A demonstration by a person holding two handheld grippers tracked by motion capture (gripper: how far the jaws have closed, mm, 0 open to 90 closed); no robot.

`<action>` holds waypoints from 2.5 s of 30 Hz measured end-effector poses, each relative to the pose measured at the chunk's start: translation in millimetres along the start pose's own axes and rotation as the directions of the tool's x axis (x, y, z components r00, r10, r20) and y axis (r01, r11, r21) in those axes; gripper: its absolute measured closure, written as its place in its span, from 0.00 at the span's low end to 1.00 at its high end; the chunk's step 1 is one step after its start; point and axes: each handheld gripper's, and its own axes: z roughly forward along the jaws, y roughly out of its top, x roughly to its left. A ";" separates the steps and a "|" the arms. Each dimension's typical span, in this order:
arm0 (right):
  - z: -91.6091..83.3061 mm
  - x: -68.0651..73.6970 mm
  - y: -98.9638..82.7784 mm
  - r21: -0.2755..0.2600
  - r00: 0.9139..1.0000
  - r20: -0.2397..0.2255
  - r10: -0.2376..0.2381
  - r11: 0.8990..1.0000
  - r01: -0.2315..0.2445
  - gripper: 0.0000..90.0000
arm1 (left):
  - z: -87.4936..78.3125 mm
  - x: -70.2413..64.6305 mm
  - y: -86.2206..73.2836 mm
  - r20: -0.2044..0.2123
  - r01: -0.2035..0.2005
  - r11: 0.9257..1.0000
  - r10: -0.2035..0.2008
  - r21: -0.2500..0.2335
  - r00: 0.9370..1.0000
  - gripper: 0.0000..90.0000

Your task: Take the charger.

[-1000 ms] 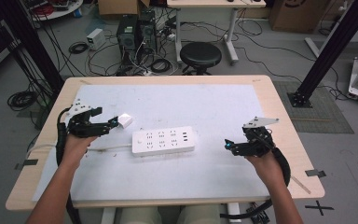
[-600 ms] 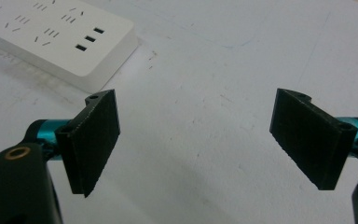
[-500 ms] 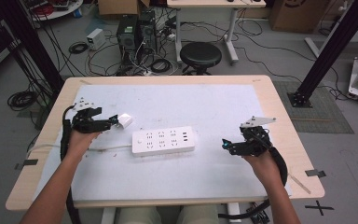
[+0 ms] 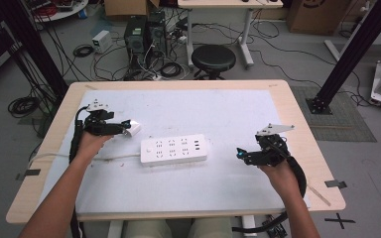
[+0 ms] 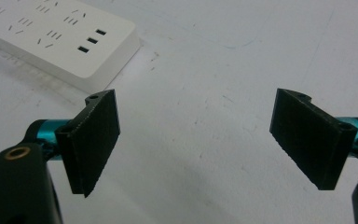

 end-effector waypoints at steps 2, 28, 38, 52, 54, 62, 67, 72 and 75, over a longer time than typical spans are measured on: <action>1.5 -0.1 -0.9 0.003 1.000 -0.004 0.001 1.000 -0.001 0.18 | 7.4 -1.1 -2.2 0.004 -0.004 1.000 0.004 0.031 1.000 0.20; 5.1 -2.8 -1.2 0.010 1.000 -0.010 0.002 1.000 -0.002 0.18 | 38.4 -11.9 -19.6 -0.035 -0.087 0.979 0.095 0.185 0.995 0.32; 6.0 -3.1 -1.4 0.012 1.000 -0.011 0.003 1.000 -0.003 0.18 | 36.3 -12.6 -19.9 -0.022 -0.069 0.981 0.074 0.183 0.997 0.45; 5.5 -4.2 -1.8 0.008 1.000 -0.025 -0.004 1.000 0.004 0.18 | 20.3 -19.4 -21.5 -0.093 0.044 0.990 -0.032 0.133 0.995 0.47; 6.1 -4.4 -1.5 0.007 1.000 -0.029 -0.001 1.000 0.001 0.18 | 14.5 -22.9 -20.0 -0.092 0.051 0.992 -0.040 0.114 0.995 0.47; 8.1 -5.3 2.8 0.010 0.998 -0.057 -0.001 1.000 0.001 0.18 | -9.9 -44.1 -12.8 -0.084 0.063 0.998 -0.062 0.015 0.995 0.47; 7.6 -4.6 6.4 0.012 0.998 -0.068 -0.014 1.000 0.015 0.18 | -20.6 -59.1 -9.3 -0.072 0.037 0.999 -0.037 -0.004 0.997 0.47; 6.2 -3.2 6.8 0.006 0.997 -0.072 -0.029 1.000 0.029 0.18 | -34.3 -73.7 -4.8 -0.032 0.008 0.998 -0.010 -0.063 0.999 0.47; 6.3 -3.4 6.2 0.000 0.997 -0.073 -0.035 0.999 0.035 0.18 | -43.2 -81.1 -1.9 -0.009 -0.011 0.996 0.010 -0.090 1.000 0.47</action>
